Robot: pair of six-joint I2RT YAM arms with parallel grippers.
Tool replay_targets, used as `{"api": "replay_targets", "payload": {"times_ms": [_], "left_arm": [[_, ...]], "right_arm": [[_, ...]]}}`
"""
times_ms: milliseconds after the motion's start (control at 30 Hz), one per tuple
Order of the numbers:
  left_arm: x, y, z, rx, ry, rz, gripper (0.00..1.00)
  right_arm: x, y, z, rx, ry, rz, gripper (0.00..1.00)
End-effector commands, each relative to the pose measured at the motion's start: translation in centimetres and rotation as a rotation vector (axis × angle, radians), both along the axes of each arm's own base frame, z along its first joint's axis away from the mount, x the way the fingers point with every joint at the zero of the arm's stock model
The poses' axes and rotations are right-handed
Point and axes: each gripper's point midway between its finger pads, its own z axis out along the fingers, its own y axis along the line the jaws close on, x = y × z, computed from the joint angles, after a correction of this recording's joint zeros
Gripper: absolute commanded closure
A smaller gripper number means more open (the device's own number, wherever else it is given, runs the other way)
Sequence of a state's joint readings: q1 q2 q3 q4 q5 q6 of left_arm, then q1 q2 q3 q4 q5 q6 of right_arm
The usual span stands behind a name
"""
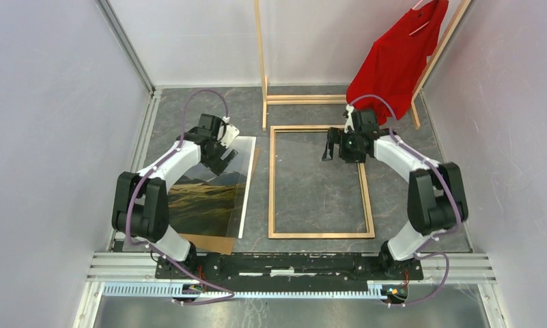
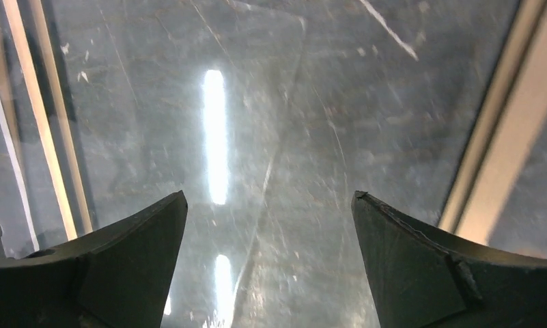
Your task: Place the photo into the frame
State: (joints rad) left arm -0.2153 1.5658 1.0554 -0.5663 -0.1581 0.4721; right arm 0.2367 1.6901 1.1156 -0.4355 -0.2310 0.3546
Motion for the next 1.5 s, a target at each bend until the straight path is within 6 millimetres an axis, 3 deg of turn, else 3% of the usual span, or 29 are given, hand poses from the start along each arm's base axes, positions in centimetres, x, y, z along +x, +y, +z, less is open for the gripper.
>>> {"api": "replay_targets", "payload": {"times_ms": [0,167,333,600,800,1200,1367,1467], "left_arm": [[0.8,-1.7,-0.1,0.013,-0.040,0.015,0.00],[-0.1,-2.8,-1.5,0.023,-0.028,-0.006,0.00],[-1.0,-3.1,-2.5,0.028,-0.021,-0.009,0.00],[-2.4,-3.3,-3.2,0.016,-0.017,-0.010,0.00],[-3.0,-3.9,-3.3,0.004,-0.018,-0.017,0.00],[-3.8,-4.6,-4.5,0.011,0.006,-0.036,0.00],[-4.0,-4.3,-4.9,0.021,0.014,-0.042,0.00],[-4.1,-4.2,-5.2,0.030,0.023,-0.043,0.00]], "right_arm": [[-2.8,-1.7,2.1,-0.001,-0.053,-0.064,0.02],[-9.4,-0.2,-0.5,0.152,0.036,-0.048,0.02],[-14.0,1.0,-2.7,0.287,0.101,-0.042,0.02],[-17.6,2.9,-3.4,0.426,0.186,-0.031,0.02],[-19.7,3.8,-4.6,0.422,0.228,-0.041,0.04],[-19.5,7.0,-4.2,0.630,0.207,-0.143,0.14],[-18.5,7.4,-3.0,0.706,0.148,-0.181,0.24],[-17.7,7.5,-1.8,0.771,0.091,-0.212,0.36]]}}
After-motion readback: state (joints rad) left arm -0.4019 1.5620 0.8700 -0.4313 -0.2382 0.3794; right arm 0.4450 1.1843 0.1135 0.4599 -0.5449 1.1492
